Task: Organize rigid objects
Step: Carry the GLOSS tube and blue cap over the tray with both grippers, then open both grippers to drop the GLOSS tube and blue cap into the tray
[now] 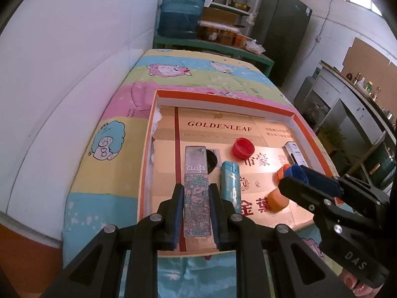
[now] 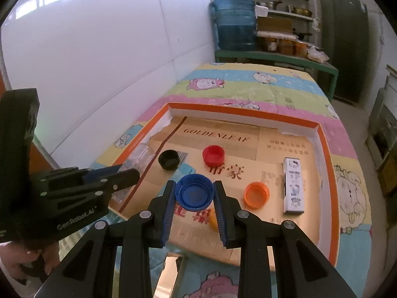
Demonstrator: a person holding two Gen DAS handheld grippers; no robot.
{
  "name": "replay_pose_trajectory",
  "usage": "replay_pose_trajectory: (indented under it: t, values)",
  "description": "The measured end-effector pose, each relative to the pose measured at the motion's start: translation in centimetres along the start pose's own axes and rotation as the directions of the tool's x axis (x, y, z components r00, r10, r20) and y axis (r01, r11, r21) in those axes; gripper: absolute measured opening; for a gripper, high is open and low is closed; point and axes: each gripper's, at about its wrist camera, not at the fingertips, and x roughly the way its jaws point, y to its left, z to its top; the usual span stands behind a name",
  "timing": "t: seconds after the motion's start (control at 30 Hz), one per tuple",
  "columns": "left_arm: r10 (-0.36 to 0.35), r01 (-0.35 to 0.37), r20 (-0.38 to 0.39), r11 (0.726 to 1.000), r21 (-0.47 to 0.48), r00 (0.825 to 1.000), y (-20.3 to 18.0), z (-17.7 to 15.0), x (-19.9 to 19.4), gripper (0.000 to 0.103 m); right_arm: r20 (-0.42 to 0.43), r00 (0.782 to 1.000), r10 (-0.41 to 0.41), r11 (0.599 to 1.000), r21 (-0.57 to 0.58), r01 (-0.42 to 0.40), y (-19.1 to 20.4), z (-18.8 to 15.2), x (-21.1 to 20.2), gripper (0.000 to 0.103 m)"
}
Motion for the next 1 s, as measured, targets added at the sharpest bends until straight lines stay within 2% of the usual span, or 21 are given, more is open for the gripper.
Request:
replay_pose_trajectory:
  t: [0.3,0.7,1.0]
  values:
    - [0.036,-0.036,-0.011,0.999,-0.011,0.999,0.6,0.9,1.6,0.02,-0.025,1.0,0.0,1.0,0.001,0.0,-1.1,1.1,2.5,0.03]
    - [0.049,-0.05,-0.02,0.999,-0.018,0.999,1.1,1.3,3.0,0.02,-0.063,0.998,-0.002,1.0,-0.008,0.001,-1.4,1.4,4.8,0.03]
    - [0.052,-0.053,-0.029,0.999,-0.013,0.998,1.1,1.6,3.6,0.02,-0.099,0.994,-0.045,0.999,-0.016,0.044,-1.6,1.7,5.9,0.03]
